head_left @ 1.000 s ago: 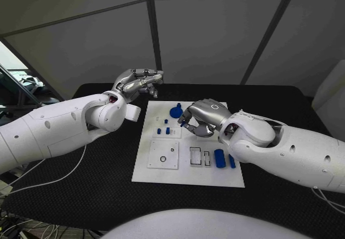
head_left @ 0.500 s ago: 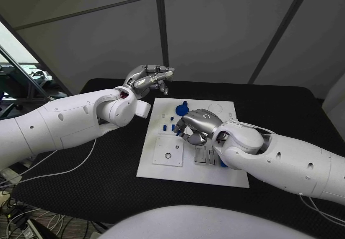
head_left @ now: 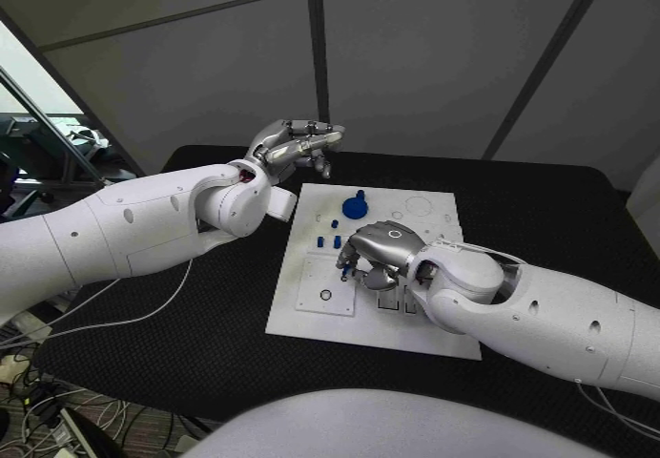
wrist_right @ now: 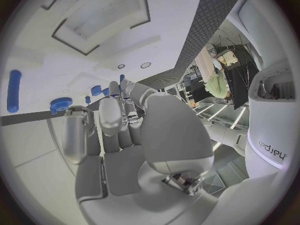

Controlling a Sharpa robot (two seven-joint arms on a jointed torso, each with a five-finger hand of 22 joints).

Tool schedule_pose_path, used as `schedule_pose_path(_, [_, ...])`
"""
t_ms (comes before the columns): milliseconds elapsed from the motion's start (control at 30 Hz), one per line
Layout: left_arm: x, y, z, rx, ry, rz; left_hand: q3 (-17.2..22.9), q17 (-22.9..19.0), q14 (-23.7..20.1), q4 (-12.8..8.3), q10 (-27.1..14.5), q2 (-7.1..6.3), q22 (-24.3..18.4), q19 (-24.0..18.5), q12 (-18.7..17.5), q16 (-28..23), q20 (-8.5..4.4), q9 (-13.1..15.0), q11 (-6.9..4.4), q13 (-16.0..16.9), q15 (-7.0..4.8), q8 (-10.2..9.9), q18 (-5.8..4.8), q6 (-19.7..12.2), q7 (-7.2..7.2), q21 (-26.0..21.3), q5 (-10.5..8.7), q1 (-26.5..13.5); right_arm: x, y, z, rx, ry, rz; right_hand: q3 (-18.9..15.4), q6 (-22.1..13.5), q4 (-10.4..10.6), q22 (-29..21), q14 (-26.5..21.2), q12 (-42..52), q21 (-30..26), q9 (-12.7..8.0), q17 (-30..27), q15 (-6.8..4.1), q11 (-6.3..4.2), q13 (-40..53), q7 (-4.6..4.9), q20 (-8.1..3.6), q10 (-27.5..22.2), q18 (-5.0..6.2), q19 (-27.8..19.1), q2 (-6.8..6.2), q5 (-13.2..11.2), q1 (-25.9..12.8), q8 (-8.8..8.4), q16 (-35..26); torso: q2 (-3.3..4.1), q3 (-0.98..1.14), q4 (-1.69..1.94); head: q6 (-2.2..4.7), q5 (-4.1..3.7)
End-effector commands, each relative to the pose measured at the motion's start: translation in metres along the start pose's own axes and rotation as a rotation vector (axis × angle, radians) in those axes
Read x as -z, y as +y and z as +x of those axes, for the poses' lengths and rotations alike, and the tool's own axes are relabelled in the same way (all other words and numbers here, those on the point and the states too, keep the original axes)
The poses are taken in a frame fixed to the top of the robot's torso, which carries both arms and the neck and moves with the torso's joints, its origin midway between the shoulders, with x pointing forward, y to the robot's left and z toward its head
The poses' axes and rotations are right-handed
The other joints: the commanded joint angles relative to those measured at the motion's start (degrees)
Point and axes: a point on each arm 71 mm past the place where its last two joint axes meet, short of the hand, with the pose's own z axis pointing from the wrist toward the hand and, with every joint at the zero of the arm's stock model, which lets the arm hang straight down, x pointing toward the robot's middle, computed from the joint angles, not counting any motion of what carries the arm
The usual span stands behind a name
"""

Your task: Assemble the parts on the task board

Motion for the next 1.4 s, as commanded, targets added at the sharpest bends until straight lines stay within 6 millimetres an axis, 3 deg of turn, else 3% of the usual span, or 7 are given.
schedule_pose_path(33, [-0.0007, -0.0015, 0.0013, 0.007, 0.007, 0.004, -0.37, -0.09, -0.44, 0.06, -0.57, 0.11, -0.11, 0.11, 0.47, 0.20, 0.47, 0.09, -0.01, 0.11, 0.15, 0.50, -1.03, -0.52, -0.06, -0.28, 0.10, -0.22, -0.0009, 0.0011, 0.0027, 0.021, 0.041, -0.009, 0.01, 0.15, -0.25, 5.77, 1.70, -0.22, 0.30, 0.06, -0.07, 0.02, 0.38, 0.06, 0.44, 0.27, -0.11, -0.35, 0.73, -0.08, -0.27, -0.67, -0.25, 0.32, 0.04, 0.03, -0.05, -0.23, 0.29])
schedule_pose_path(900, [-0.0010, -0.0010, 0.0023, 0.011, 0.017, -0.001, -0.50, -0.14, -0.50, 0.08, -0.58, 0.12, -0.15, 0.10, 0.62, 0.21, 0.47, 0.10, -0.02, 0.12, 0.15, 0.64, -1.03, -0.53, -0.08, -0.33, 0.10, -0.18, -0.0070, 0.0019, 0.0060, 0.051, 0.059, -0.001, -0.03, 0.17, -0.22, 5.77, 1.68, -0.24, 0.30, 0.06, -0.03, 0.05, 0.39, 0.10, 0.44, 0.30, -0.05, -0.35, 0.71, -0.01, -0.40, -0.73, -0.25, 0.43, 0.02, 0.00, 0.01, -0.92, 0.51])
schedule_pose_path(1400, [-0.0011, -0.0008, 0.0015, 0.011, 0.016, -0.006, -0.59, -0.16, -0.52, 0.10, -0.61, 0.11, -0.17, 0.10, 0.69, 0.22, 0.47, 0.11, -0.02, 0.13, 0.15, 0.70, -1.03, -0.55, -0.08, -0.36, 0.10, -0.17, -0.0071, 0.0030, 0.0082, 0.053, 0.076, -0.003, -0.03, 0.17, -0.22, 5.77, 1.68, -0.24, 0.30, 0.06, -0.03, 0.05, 0.39, 0.10, 0.44, 0.30, -0.05, -0.35, 0.71, -0.01, -0.40, -0.73, -0.25, 0.43, -0.01, -0.01, 0.00, -0.92, 0.73])
